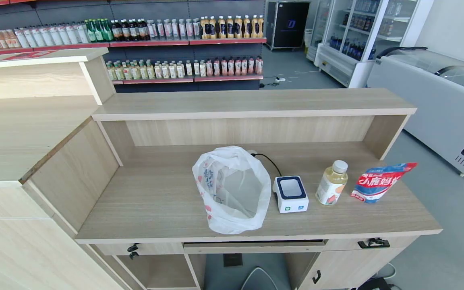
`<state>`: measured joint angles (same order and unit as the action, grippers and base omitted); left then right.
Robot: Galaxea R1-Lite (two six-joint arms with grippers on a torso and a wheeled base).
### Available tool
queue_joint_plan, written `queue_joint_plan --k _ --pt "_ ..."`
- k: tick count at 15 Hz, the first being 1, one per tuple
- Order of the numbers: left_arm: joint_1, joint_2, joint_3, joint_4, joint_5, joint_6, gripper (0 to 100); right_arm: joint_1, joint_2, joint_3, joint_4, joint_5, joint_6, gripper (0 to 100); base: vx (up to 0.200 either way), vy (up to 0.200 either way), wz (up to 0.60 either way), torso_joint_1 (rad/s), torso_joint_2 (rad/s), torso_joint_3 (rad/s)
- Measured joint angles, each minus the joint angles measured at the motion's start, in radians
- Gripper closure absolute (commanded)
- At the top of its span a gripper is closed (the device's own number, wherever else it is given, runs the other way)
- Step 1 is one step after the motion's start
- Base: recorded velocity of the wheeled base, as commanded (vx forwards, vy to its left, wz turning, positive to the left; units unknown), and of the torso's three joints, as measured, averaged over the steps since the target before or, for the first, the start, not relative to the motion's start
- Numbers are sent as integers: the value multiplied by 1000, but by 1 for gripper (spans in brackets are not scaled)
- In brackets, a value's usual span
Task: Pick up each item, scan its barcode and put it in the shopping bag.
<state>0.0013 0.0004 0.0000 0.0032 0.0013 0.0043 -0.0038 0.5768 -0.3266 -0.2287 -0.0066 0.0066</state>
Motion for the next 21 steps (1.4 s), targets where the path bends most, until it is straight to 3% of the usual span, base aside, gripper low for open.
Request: queue_joint_plan --k 8,11,14,21 --pt "0 0 0 0 0 0 0 -91 1000 -87 -892 72 -75 0 0 0 0 0 0 0" --pt "0 0 0 0 0 0 0 -112 1284 -79 -1110 89 -98 0 0 0 0 0 0 0" --pt "0 0 0 0 0 0 0 -117 1460 -95 -1203 95 -121 0 0 0 0 0 0 0" --pt "0 0 0 0 0 0 0 -34 1634 -231 -1232 93 -98 0 0 0 0 0 0 0"
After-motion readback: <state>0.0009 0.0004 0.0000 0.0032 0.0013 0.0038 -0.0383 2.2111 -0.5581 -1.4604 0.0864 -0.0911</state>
